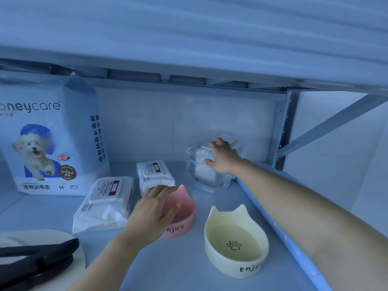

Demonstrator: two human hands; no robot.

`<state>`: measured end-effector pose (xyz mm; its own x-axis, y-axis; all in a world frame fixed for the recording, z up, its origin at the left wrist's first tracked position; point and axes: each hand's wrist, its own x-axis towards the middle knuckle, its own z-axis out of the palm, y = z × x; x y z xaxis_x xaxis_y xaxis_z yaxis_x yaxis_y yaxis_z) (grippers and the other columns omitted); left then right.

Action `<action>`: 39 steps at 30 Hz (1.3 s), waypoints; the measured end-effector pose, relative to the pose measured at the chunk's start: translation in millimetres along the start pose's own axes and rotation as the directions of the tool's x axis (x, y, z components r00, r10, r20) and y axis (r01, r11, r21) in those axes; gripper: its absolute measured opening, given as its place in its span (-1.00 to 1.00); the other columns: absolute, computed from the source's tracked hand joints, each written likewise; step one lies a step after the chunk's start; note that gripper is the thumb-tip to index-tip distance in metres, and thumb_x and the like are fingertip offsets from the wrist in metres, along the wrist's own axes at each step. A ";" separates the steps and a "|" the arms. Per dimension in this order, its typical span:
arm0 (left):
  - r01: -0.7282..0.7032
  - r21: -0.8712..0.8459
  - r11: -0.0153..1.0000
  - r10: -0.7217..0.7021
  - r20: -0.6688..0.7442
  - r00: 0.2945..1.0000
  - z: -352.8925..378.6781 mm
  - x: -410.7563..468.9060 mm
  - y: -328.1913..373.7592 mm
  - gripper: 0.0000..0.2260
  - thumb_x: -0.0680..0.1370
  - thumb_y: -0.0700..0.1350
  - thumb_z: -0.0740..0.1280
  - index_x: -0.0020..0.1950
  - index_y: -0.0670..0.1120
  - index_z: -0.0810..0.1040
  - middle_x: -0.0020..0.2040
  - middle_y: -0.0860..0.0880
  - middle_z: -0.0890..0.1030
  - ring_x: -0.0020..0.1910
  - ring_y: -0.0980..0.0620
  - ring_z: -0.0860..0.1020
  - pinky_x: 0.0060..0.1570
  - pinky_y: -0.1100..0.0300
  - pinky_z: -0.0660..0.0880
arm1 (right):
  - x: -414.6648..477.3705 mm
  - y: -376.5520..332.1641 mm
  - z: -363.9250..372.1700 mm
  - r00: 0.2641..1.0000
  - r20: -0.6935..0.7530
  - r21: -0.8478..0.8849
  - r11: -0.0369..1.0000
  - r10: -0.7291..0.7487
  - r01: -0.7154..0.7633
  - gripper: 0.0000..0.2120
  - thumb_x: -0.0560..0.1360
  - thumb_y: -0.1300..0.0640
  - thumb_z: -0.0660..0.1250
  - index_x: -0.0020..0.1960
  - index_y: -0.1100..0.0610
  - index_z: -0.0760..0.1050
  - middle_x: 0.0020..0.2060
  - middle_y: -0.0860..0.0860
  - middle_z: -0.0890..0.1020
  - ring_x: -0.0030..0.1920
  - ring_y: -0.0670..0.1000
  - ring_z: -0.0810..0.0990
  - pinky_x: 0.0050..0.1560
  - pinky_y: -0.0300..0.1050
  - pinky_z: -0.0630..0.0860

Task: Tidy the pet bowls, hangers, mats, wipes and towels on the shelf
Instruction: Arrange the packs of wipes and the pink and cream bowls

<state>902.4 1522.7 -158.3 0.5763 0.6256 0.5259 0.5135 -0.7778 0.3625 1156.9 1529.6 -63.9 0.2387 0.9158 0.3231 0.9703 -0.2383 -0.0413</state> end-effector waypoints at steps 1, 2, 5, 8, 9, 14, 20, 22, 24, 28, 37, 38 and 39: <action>-0.006 0.005 1.000 0.006 0.011 1.000 0.5 0.2 0.0 -0.37 0.39 0.30 -0.06 0.37 0.10 0.35 0.27 0.17 0.40 0.28 0.09 0.32 0.19 0.23 0.29 | 4.1 -0.9 5.2 1.000 0.001 -0.029 1.000 0.007 -0.007 -0.42 0.52 -0.14 0.21 0.43 0.11 0.16 0.43 0.06 0.12 0.40 0.13 0.17 0.27 0.16 0.32; -0.011 0.005 1.000 0.011 0.015 1.000 0.6 0.4 0.1 -0.38 0.39 0.30 -0.07 0.37 0.11 0.35 0.27 0.18 0.40 0.28 0.11 0.31 0.19 0.25 0.28 | 7.1 -2.0 9.9 1.000 -0.008 -0.058 0.998 0.015 -0.015 -0.43 0.53 -0.15 0.19 0.42 0.11 0.17 0.42 0.06 0.12 0.39 0.13 0.17 0.25 0.17 0.32; -0.020 -0.001 1.000 0.020 0.016 1.000 0.6 0.7 0.9 -0.39 0.39 0.31 -0.07 0.35 0.12 0.37 0.25 0.21 0.40 0.27 0.15 0.31 0.20 0.28 0.28 | 13.1 -5.0 21.9 0.996 -0.078 -0.144 0.988 0.045 -0.056 -0.50 0.54 -0.16 0.16 0.32 0.16 0.27 0.31 0.08 0.22 0.31 0.13 0.23 0.17 0.14 0.32; -0.038 0.006 0.999 0.038 0.013 0.999 1.9 1.2 -0.1 -0.40 0.40 0.32 -0.07 0.34 0.13 0.39 0.24 0.23 0.39 0.27 0.19 0.31 0.21 0.33 0.25 | 17.3 -6.7 28.9 0.991 -0.133 -0.180 0.983 0.016 -0.040 -0.53 0.55 -0.15 0.14 0.26 0.19 0.30 0.26 0.09 0.28 0.27 0.14 0.25 0.11 0.10 0.33; -0.038 0.006 0.999 0.038 0.008 0.999 1.9 1.4 -0.7 -0.40 0.40 0.32 -0.07 0.33 0.13 0.39 0.24 0.25 0.39 0.27 0.20 0.30 0.20 0.35 0.24 | 17.8 -7.5 30.7 0.991 -0.134 -0.180 0.983 -0.004 -0.021 -0.55 0.55 -0.14 0.12 0.25 0.19 0.31 0.25 0.09 0.30 0.26 0.14 0.25 0.11 0.09 0.32; -0.017 0.026 1.000 0.016 0.032 0.999 4.6 0.3 -0.6 -0.40 0.39 0.32 -0.08 0.32 0.14 0.39 0.18 0.31 0.34 0.30 0.23 0.25 0.18 0.41 0.16 | 17.0 -11.6 34.7 0.994 -0.112 -0.159 0.987 -0.006 -0.012 -0.49 0.54 -0.19 0.10 0.27 0.20 0.31 0.24 0.09 0.35 0.29 0.12 0.26 0.15 0.06 0.28; 0.054 0.088 0.995 -0.063 0.103 0.993 13.8 -2.1 -9.3 -0.45 0.40 0.33 -0.08 0.24 0.20 0.44 0.22 0.27 0.42 0.26 0.20 0.34 0.23 0.15 0.32 | 12.1 -5.4 32.4 0.994 -0.111 -0.141 0.990 -0.010 -0.006 -0.48 0.55 -0.20 0.06 0.28 0.21 0.30 0.25 0.08 0.35 0.28 0.11 0.27 0.15 0.04 0.28; 0.050 0.100 0.994 -0.061 0.112 0.992 16.6 -2.1 -12.1 -0.48 0.43 0.32 -0.09 0.15 0.17 0.50 0.15 0.26 0.46 0.21 0.20 0.37 0.18 0.13 0.35 | 8.9 0.2 30.4 0.994 -0.098 -0.135 0.991 -0.037 0.024 -0.48 0.54 -0.20 0.08 0.27 0.20 0.30 0.24 0.07 0.34 0.28 0.12 0.27 0.17 0.03 0.27; 0.045 0.097 0.994 -0.054 0.100 0.994 18.3 -1.9 -14.0 -0.48 0.44 0.31 -0.09 0.09 0.14 0.54 0.08 0.26 0.47 0.15 0.24 0.38 0.14 0.14 0.35 | 6.3 6.5 27.4 0.994 -0.078 -0.124 0.990 -0.078 0.068 -0.47 0.52 -0.22 0.13 0.25 0.18 0.30 0.23 0.07 0.34 0.29 0.12 0.27 0.19 0.02 0.27; 0.053 0.068 0.996 -0.058 0.072 0.996 21.1 -2.0 -13.9 -0.47 0.42 0.31 -0.09 0.08 0.14 0.57 0.03 0.33 0.41 0.12 0.29 0.35 0.16 0.17 0.32 | 3.5 19.2 20.2 0.992 -0.016 -0.035 0.991 -0.127 0.126 -0.52 0.48 -0.23 0.21 0.14 0.15 0.32 0.19 0.05 0.35 0.29 0.10 0.29 0.19 -0.02 0.28; 0.105 -0.094 0.990 -0.112 -0.066 0.992 13.3 -2.5 -15.3 -0.40 0.37 0.33 -0.06 0.17 0.11 0.55 0.26 0.26 0.32 0.27 0.40 0.18 0.19 0.59 0.00 | 7.5 10.0 19.0 0.973 -0.102 0.027 0.977 -0.208 0.212 -0.28 0.52 -0.25 0.11 0.53 0.08 -0.03 0.52 -0.01 0.05 0.49 0.04 0.13 0.45 0.15 0.09; 0.113 -0.093 0.989 -0.119 -0.063 0.991 13.2 -2.4 -15.5 -0.40 0.37 0.34 -0.07 0.18 0.13 0.55 0.27 0.25 0.30 0.27 0.40 0.17 0.17 0.64 -0.04 | 9.0 8.0 23.9 0.978 -0.072 -0.056 0.979 -0.198 0.194 -0.28 0.52 -0.30 0.05 0.53 0.05 -0.04 0.53 -0.04 0.03 0.49 0.04 0.12 0.45 0.22 0.03; 0.117 -0.088 0.989 -0.122 -0.054 0.991 14.0 -2.5 -16.1 -0.39 0.37 0.36 -0.06 0.19 0.13 0.54 0.29 0.25 0.29 0.28 0.40 0.16 0.16 0.67 -0.07 | 10.0 7.4 28.4 0.978 -0.064 -0.126 0.974 -0.198 0.189 -0.30 0.51 -0.33 0.01 0.52 0.02 0.01 0.52 -0.05 0.06 0.47 0.06 0.16 0.43 0.27 0.03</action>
<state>901.6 1534.5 -176.3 0.4740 0.7116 0.5185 0.5198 -0.7015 0.4876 1167.6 1546.2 -87.9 0.0383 0.9221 0.3851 0.9852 -0.0993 0.1399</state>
